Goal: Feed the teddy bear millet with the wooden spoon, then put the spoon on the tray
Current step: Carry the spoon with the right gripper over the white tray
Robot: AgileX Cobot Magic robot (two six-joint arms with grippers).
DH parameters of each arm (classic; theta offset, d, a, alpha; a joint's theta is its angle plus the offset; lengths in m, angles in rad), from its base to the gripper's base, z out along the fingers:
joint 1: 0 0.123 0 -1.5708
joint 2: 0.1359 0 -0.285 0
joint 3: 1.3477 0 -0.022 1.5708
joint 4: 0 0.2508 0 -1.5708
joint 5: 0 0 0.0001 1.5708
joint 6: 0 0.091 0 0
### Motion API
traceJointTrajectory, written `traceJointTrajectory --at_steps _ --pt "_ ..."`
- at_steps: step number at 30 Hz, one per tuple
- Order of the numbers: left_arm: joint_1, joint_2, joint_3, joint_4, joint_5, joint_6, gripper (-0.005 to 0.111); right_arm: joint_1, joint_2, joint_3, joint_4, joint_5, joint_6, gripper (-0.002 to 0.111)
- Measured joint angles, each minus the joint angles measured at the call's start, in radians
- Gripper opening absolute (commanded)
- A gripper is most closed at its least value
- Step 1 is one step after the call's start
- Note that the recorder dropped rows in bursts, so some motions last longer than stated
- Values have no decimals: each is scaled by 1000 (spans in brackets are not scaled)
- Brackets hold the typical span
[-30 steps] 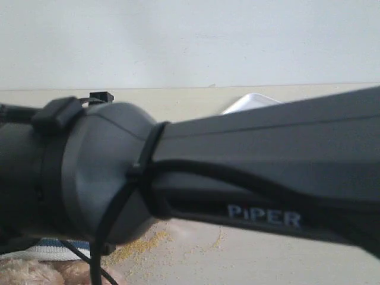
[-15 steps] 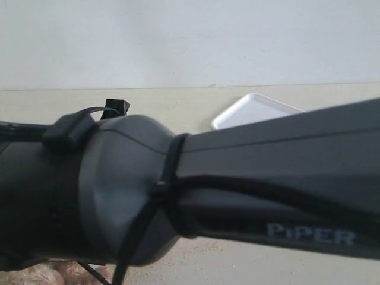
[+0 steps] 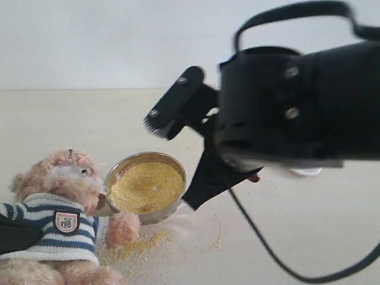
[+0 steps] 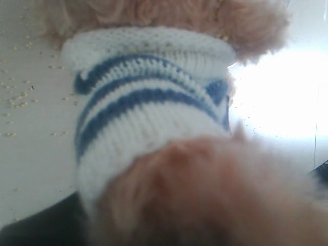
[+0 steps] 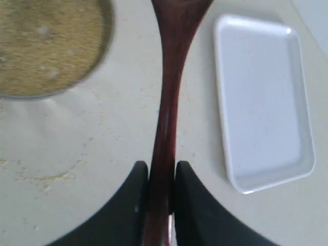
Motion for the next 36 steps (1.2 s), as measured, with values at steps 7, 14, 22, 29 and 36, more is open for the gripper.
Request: traceJointTrajectory --at_steps 7,14,22,29,36 --pt "0 0 0 0 0 0 5 -504 -2 40 350 -258 -266 8" --pt "0 0 0 0 0 0 5 -629 224 -171 535 -232 -457 8" --pt "0 0 0 0 0 0 5 -724 401 -324 756 -230 -555 8" --pt "0 0 0 0 0 0 5 -792 521 -395 798 -243 -599 8" --pt "0 0 0 0 0 0 5 -803 597 -446 794 -298 -609 8"
